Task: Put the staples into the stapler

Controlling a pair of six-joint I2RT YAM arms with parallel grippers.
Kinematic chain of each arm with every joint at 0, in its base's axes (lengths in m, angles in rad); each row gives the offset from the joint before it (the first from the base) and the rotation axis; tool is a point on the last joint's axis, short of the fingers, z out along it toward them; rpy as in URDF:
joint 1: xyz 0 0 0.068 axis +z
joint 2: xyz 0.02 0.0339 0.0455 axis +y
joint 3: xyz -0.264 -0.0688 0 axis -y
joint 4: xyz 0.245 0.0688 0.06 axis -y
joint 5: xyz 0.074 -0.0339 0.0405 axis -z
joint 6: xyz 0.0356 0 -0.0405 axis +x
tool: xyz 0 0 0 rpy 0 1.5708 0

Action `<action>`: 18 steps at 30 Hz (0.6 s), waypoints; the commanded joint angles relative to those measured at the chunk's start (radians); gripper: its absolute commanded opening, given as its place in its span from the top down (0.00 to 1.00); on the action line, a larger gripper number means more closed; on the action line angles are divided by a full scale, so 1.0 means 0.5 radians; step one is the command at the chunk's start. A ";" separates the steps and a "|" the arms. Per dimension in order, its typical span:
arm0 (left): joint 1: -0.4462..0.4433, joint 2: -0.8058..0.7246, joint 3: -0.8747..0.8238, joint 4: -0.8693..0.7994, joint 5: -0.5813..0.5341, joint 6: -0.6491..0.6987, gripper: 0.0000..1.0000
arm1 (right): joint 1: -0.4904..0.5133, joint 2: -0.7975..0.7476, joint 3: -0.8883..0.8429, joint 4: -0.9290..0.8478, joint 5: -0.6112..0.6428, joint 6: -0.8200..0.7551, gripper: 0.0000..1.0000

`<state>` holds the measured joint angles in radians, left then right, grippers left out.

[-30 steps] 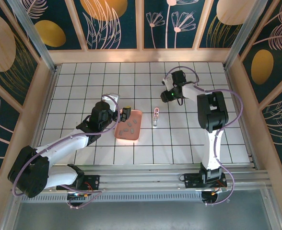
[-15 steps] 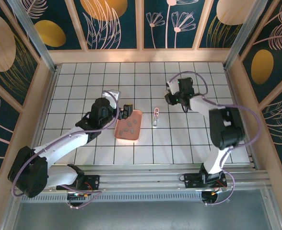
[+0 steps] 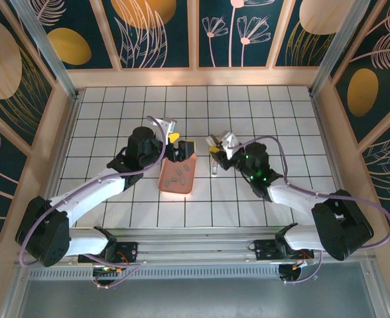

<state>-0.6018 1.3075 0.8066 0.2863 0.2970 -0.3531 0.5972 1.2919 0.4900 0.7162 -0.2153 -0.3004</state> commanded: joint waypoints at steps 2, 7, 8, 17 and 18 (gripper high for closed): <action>0.009 0.048 -0.035 0.255 0.331 -0.100 0.16 | 0.127 0.021 -0.165 0.768 0.125 -0.035 0.78; 0.009 0.031 -0.126 0.466 0.431 -0.133 0.18 | 0.259 0.155 -0.195 1.019 0.276 -0.028 0.79; 0.007 0.030 -0.128 0.470 0.430 -0.130 0.18 | 0.283 0.180 -0.195 1.055 0.291 -0.039 0.79; 0.009 0.056 -0.153 0.504 0.468 -0.138 0.26 | 0.379 0.361 -0.162 1.324 0.361 -0.005 0.79; 0.007 0.060 -0.156 0.507 0.469 -0.137 0.28 | 0.385 0.378 -0.159 1.342 0.355 -0.004 0.79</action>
<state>-0.6018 1.3289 0.7391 0.4862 0.5076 -0.4137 0.7757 1.4666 0.3985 1.2545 -0.0654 -0.3080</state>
